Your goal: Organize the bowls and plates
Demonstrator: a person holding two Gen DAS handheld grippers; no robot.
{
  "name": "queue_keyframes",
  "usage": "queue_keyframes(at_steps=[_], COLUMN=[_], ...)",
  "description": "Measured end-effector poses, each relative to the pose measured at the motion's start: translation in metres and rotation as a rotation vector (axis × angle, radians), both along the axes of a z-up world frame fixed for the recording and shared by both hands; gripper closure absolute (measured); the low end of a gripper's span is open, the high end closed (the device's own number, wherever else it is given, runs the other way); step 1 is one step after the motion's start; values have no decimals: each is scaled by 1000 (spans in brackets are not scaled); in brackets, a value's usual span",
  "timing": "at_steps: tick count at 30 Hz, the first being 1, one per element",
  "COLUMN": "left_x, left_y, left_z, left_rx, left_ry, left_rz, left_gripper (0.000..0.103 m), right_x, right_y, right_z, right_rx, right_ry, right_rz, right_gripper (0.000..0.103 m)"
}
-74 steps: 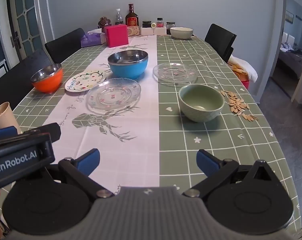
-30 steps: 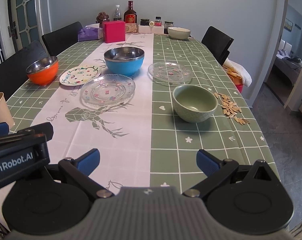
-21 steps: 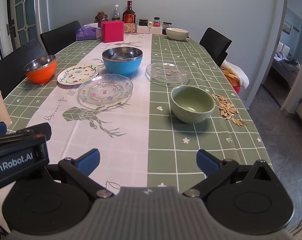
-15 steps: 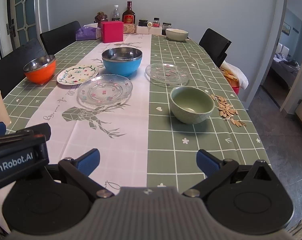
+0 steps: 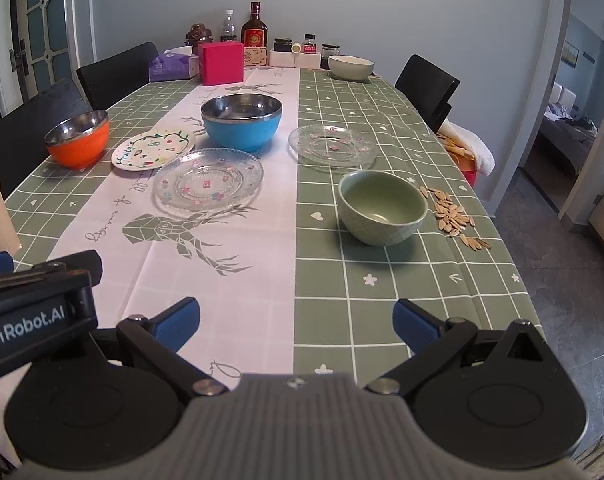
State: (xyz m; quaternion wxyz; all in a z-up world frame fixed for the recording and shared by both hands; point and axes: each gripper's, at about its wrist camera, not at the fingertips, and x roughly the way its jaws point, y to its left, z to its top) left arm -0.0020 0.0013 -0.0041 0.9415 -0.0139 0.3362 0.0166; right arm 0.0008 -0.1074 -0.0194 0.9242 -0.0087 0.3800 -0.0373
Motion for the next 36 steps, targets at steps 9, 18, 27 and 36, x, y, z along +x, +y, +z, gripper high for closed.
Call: queue_keyframes(at_steps=[9, 18, 27, 36], left_x=[-1, -2, -4, -7], left_y=[-1, -2, -3, -8], left_z=[1, 3, 8, 27], left_rx=[-1, 0, -8, 48], left_ry=[0, -11, -31, -73], left_rz=[-3, 5, 5, 10], left_gripper=[11, 11, 15, 19], right_x=[-1, -2, -5, -5], right_y=[0, 1, 1, 2], right_z=[0, 2, 6, 18], right_rx=[-4, -16, -12, 10], right_ry=[-1, -17, -37, -66], right_rz=[-3, -11, -16, -8], right_gripper=[3, 3, 3, 3])
